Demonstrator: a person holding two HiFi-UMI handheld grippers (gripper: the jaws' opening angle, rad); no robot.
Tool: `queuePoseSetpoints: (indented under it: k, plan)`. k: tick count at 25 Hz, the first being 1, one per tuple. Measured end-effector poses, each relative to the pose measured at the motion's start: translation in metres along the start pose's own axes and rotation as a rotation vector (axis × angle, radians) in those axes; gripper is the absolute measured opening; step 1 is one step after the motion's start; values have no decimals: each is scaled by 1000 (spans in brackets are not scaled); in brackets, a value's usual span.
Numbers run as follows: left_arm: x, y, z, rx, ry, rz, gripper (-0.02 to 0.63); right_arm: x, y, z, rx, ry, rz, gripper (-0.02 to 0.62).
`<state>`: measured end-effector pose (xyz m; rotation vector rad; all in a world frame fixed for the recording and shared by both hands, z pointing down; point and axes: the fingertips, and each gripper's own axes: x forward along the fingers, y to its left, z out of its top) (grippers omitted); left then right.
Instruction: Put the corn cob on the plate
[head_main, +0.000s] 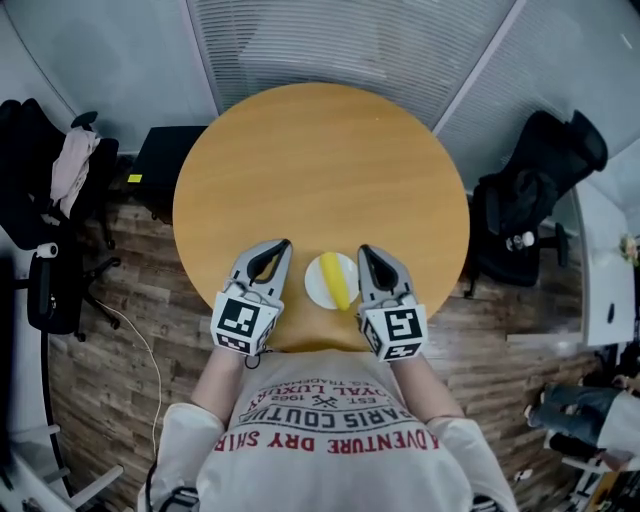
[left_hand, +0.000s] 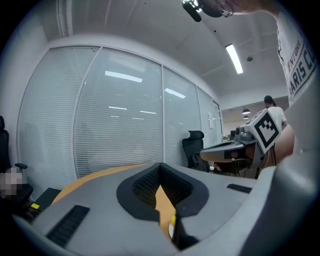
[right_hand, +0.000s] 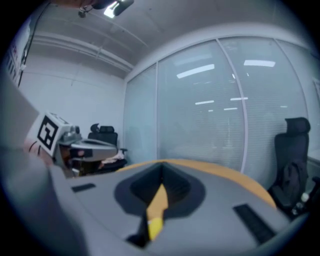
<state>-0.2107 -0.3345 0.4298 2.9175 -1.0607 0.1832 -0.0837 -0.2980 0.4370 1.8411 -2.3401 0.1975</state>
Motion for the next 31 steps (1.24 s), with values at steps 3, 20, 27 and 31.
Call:
queuePoseSetpoints:
  k: [3, 20, 27, 31]
  plan:
    - [-1, 4, 6, -1, -3, 8, 32, -1, 2, 14, -17, -52, 8, 28]
    - [-5, -1, 22, -1, -33, -1, 32, -3, 4, 15, 4, -62, 1, 28]
    - [-7, -1, 21, -12, -28, 0, 32, -3, 6, 12, 13, -50, -7, 28]
    - [-4, 1, 21, -14, -27, 2, 32, 1, 1, 8, 32, -37, -11, 28]
